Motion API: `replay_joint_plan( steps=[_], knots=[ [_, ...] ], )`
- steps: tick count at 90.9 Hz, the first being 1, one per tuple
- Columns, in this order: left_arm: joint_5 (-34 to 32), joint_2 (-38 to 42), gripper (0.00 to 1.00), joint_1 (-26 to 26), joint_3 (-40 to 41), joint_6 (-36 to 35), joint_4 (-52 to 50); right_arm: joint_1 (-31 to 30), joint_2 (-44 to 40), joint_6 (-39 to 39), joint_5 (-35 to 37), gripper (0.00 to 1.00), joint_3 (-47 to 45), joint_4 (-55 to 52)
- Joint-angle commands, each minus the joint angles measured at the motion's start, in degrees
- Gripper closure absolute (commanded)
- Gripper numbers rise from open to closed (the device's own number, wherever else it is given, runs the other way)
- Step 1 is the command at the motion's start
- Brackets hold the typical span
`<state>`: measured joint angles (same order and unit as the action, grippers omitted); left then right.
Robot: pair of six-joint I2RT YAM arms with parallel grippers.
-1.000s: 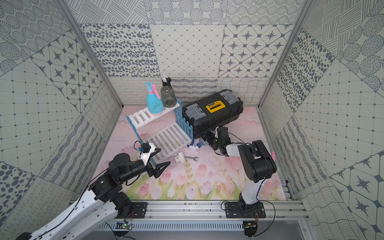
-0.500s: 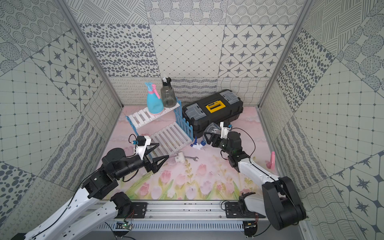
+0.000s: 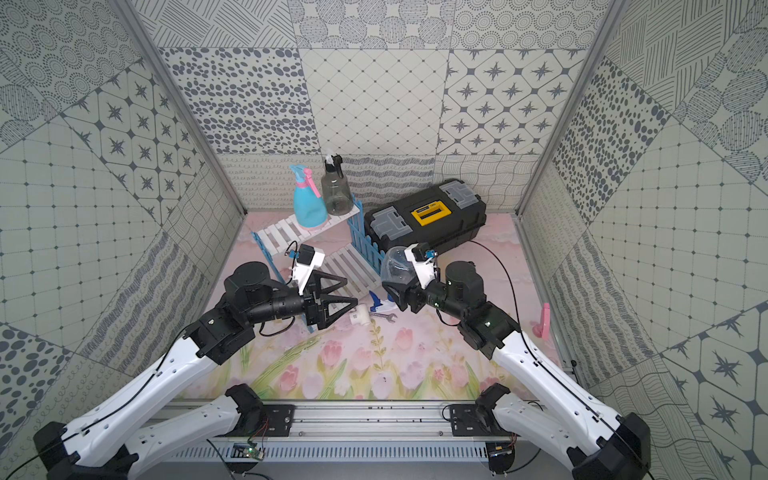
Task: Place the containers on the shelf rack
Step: 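Pick up a container from the center of the board.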
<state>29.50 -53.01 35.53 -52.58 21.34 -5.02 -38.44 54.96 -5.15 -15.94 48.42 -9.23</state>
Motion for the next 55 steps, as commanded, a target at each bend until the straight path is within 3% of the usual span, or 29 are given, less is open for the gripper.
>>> replay_joint_plan(
  steps=[1, 21, 55],
  knots=[
    [10.22, -3.13, 0.01, 0.45, -1.62, 6.14, 8.76, -3.93, 2.47, 5.87, 4.1, 0.34, 3.63, -4.83],
    [9.85, -4.86, 0.01, 0.94, -0.87, 5.53, 8.41, -9.26, 7.23, 7.99, 4.97, 0.33, 8.25, -6.45],
    [1.92, -7.07, 0.01, 2.01, -0.57, 1.52, 3.27, -13.17, 10.34, 9.19, 5.77, 0.33, 11.63, -8.76]
  ],
)
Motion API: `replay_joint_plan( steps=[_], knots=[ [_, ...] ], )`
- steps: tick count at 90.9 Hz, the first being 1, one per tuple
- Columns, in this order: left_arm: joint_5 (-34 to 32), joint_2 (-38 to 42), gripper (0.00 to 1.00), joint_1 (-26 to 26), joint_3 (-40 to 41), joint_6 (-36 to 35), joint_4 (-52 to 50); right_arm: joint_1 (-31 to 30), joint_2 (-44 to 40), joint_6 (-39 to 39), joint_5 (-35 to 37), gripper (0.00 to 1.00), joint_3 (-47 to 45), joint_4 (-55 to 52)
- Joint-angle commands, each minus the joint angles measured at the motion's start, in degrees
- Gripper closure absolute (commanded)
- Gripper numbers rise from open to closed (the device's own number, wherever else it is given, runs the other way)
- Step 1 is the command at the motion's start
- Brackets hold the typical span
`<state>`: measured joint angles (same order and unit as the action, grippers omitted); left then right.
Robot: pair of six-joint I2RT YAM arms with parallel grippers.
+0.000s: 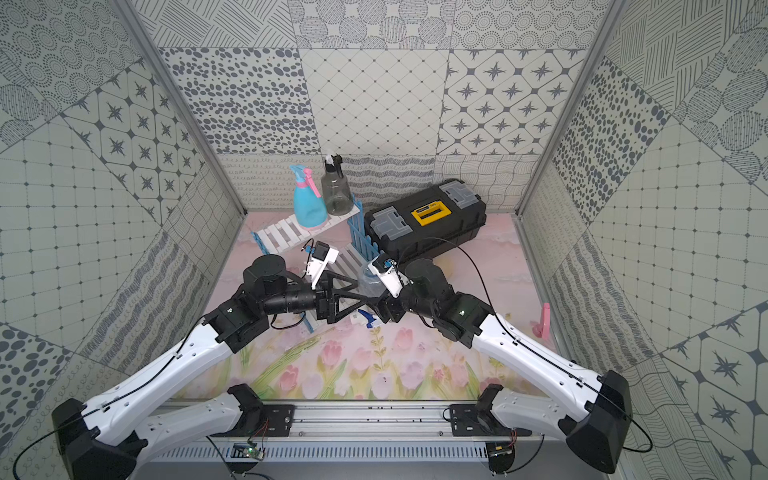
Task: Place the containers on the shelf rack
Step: 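Pick up a container from the center of the board.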
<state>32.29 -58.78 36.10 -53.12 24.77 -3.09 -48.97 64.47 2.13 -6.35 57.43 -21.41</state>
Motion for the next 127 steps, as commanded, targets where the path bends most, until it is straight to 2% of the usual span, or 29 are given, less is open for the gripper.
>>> replay_joint_plan(
  steps=[1, 13, 31, 60, 71, 82, 90, 101, 113, 127],
  knots=[
    [-1.38, -1.36, 0.01, 1.48, 0.01, -1.92, 1.34, -2.72, 0.83, 1.87, -3.83, 0.33, 2.61, 3.4],
    [-6.52, -1.8, 0.01, 1.76, 1.25, -1.62, 2.14, -3.04, 0.94, 1.66, -4.09, 0.34, 2.92, 3.3],
    [-8.79, -3.41, 0.01, 2.26, 3.1, 0.73, 6.76, -3.37, 1.34, 1.52, -4.73, 0.34, 3.21, 3.26],
    [-3.01, -7.23, 0.01, 3.6, 4.22, 5.11, 14.84, -4.16, 3.44, 1.6, -5.89, 0.34, 5.05, 2.37],
    [-3.0, -7.36, 0.01, 3.88, 4.9, 5.28, 15.64, -4.16, 3.68, 1.45, -4.88, 0.33, 5.0, 2.4],
    [-3.84, -7.0, 0.15, 3.87, 5.7, 6.04, 15.79, -4.17, 3.54, 1.05, -2.83, 0.32, 4.36, 2.35],
    [-4.99, -6.48, 0.21, 3.89, 6.82, 8.01, 16.81, -4.2, 3.16, 0.87, -1.62, 0.26, 3.88, 2.43],
    [-7.04, -5.68, 0.22, 3.85, 8.5, 12.59, 18.9, -4.14, 1.52, 0.04, 0.25, 0.04, 2.81, 2.73],
    [-12.56, -3.61, 0.25, 3.68, 10.72, 20.63, 19.63, -4.13, -2.67, -2.24, 1.92, 0.03, 1.06, 2.9],
    [-16.81, -1.06, 0.26, 3.27, 15.76, 33.24, 27.69, -3.79, -10.14, -8.99, 3.01, 0.03, -0.56, 3.04]
  ],
)
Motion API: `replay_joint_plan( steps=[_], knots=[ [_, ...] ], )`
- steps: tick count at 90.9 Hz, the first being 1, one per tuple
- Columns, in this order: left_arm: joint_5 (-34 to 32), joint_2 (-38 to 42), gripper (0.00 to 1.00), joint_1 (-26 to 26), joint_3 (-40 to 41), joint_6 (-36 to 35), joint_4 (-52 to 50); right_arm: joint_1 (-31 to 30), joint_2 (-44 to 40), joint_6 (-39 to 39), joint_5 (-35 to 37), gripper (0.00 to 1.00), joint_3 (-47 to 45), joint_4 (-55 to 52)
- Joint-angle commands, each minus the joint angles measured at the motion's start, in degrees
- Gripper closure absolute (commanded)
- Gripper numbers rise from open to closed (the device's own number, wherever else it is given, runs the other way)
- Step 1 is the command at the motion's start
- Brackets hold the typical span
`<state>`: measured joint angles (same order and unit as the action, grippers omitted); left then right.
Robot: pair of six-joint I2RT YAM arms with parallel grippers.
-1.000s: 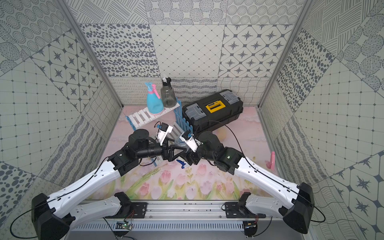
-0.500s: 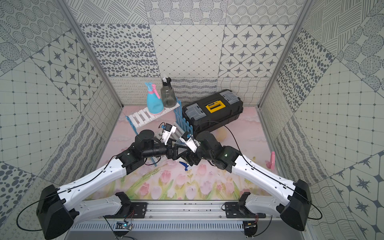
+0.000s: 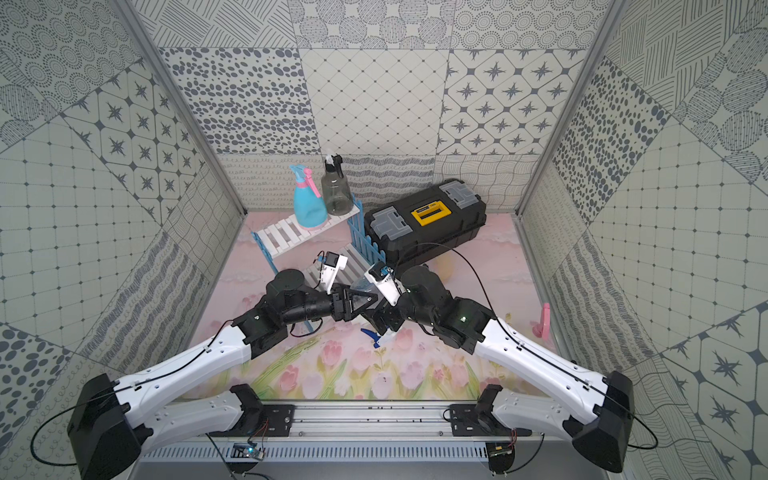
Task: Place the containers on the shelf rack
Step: 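Pick up a container from the center of the board.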
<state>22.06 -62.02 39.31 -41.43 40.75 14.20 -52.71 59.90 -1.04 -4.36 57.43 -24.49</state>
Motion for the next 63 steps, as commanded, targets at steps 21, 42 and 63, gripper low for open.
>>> replay_joint_plan(
  steps=[21, 42, 63],
  knots=[
    [-15.56, 5.4, 0.32, -0.2, 10.98, 37.36, 24.87, 9.55, -15.85, -24.53, -9.92, 0.03, -6.43, 11.95],
    [-22.08, 6.15, 0.34, -0.18, 13.1, 47.5, 32.98, 23.28, -20.59, -48.24, -23.98, 0.03, -18.58, 33.48],
    [-27.54, 5.85, 0.35, -0.2, 14.11, 52.0, 39.26, 24.35, -19.36, -61.3, -24.32, 0.03, -29.33, 51.89]
  ],
)
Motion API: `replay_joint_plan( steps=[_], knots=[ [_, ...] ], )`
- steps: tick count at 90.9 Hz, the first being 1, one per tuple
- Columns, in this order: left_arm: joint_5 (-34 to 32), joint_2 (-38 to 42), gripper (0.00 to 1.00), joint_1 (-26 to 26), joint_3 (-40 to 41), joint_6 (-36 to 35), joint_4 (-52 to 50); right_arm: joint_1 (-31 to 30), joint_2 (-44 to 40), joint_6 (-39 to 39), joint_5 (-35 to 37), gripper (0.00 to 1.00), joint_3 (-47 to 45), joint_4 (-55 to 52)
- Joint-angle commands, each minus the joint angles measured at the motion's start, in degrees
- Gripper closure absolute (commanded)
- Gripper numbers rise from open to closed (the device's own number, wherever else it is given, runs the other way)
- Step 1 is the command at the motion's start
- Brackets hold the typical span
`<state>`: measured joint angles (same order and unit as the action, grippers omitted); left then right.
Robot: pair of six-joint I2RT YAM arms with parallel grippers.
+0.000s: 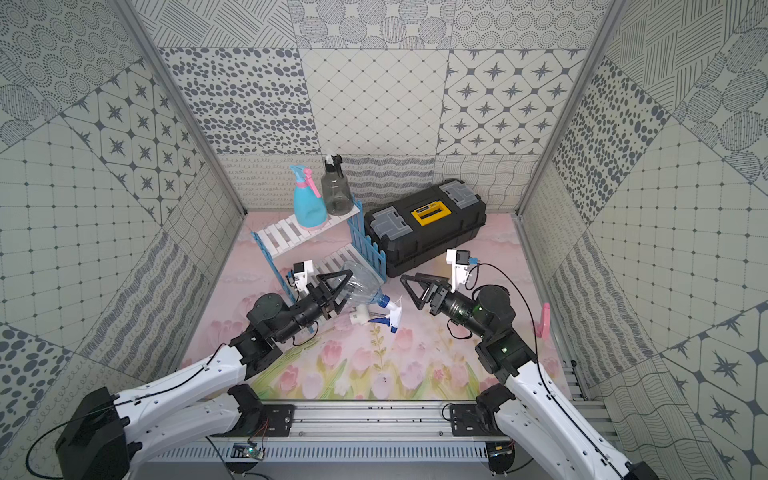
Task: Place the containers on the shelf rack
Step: 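Pick up a container from the center of the board.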
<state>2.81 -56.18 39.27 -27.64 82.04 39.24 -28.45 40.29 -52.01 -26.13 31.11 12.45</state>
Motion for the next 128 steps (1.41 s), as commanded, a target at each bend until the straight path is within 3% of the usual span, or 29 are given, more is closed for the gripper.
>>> replay_joint_plan(
  steps=[1, 14, 44, 75, 128],
  knots=[
    [-8.53, -0.07, 0.35, -0.15, 0.4, 10.87, 14.55, 0.03, 0.37, -10.67, -2.54, 0.03, -3.31, 15.53],
    [-11.68, -0.93, 0.37, -0.12, 0.83, 12.72, 19.54, -2.54, 1.23, -13.47, -0.65, 0.03, -6.25, 19.9],
    [-15.73, -4.52, 0.38, -0.05, -0.82, 14.83, 27.39, -15.8, 8.52, -12.06, 9.18, 0.04, -7.71, 30.43],
    [-16.25, -5.76, 0.39, 0.72, -0.66, 15.69, 29.31, -17.55, 8.49, -12.27, 20.68, 0.29, -9.83, 34.91],
    [-16.16, -8.98, 0.39, 1.97, -0.34, 16.9, 32.68, -18.73, 13.18, -7.02, 21.77, 0.58, -3.97, 35.48]
  ],
)
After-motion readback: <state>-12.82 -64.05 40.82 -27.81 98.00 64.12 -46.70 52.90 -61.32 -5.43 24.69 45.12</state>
